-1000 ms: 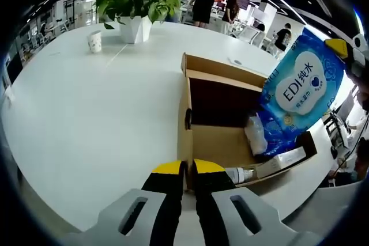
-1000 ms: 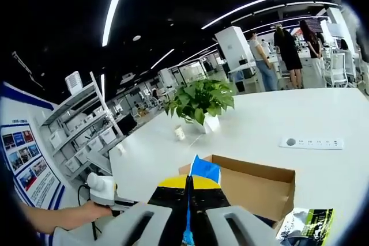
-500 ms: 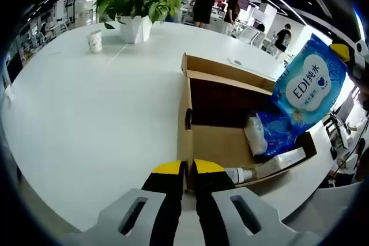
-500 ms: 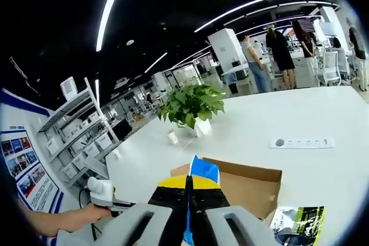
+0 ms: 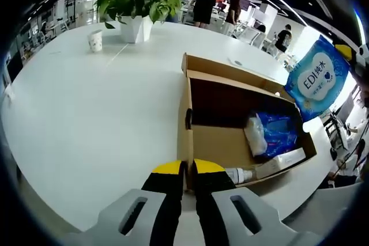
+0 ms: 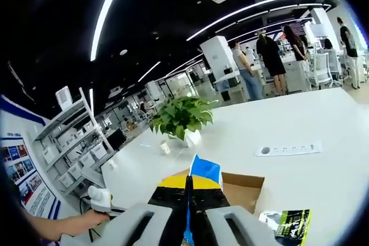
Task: Operate the shoe box by opening the lid, removing the specified soft item, and placing it in the target area until the item is outside and the box remains undamaged.
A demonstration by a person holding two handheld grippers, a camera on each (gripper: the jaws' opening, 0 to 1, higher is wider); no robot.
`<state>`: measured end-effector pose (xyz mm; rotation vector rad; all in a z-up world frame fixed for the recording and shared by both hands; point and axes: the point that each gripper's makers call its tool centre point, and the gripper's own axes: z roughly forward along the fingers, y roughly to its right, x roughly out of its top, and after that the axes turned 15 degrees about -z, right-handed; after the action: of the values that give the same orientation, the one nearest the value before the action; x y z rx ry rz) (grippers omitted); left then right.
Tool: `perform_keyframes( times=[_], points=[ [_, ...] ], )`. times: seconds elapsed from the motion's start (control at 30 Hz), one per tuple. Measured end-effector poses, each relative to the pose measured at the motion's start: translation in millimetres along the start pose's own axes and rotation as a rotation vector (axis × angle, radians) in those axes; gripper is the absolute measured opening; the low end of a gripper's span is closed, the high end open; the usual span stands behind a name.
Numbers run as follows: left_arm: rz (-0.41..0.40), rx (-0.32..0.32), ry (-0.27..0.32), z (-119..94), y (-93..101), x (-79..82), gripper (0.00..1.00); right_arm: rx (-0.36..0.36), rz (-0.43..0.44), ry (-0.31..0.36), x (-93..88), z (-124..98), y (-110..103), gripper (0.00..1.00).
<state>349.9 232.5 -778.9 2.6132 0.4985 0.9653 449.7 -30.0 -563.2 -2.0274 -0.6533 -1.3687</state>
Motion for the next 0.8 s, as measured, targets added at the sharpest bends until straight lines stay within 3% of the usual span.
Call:
perform_keyframes(
  times=[0.47, 0.8],
  points=[
    [0.002, 0.003, -0.002, -0.4, 0.4, 0.0, 0.04, -0.111, 0.008, 0.063, 27.9, -48.4, 47.6, 0.00],
    [-0.002, 0.004, -0.001, -1.1, 0.9, -0.5, 0.04, -0.176, 0.004, 0.061, 25.0, -64.3, 74.3, 0.00]
  ],
)
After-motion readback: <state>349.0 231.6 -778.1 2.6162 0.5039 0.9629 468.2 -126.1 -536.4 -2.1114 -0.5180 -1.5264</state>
